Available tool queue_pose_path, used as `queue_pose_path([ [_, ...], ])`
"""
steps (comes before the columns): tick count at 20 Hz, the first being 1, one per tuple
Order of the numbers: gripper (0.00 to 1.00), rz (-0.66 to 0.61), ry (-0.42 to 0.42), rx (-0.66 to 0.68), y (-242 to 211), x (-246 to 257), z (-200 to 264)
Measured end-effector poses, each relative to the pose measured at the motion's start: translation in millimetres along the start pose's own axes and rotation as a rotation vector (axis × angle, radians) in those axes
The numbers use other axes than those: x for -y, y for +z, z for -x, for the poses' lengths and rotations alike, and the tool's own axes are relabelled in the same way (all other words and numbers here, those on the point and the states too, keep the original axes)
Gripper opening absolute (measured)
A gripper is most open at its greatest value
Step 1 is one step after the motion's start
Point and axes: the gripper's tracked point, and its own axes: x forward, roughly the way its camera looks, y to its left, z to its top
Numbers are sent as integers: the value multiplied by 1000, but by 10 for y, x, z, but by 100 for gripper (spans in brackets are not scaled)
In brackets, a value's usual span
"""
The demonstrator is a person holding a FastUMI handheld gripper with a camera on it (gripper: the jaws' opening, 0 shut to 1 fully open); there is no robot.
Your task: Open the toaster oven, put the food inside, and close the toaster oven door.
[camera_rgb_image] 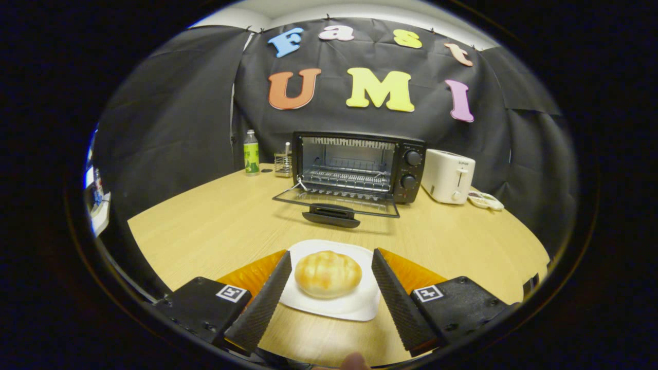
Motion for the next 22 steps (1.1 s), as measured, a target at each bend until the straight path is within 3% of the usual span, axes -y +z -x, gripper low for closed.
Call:
queue_pose_path([
  [8, 100, -7, 5, -105, -253, -18, -188],
  [15, 99, 5, 4, -119, -260, -33, -251],
  [22, 64, -26, 10, -54, -92, 16, -144],
])
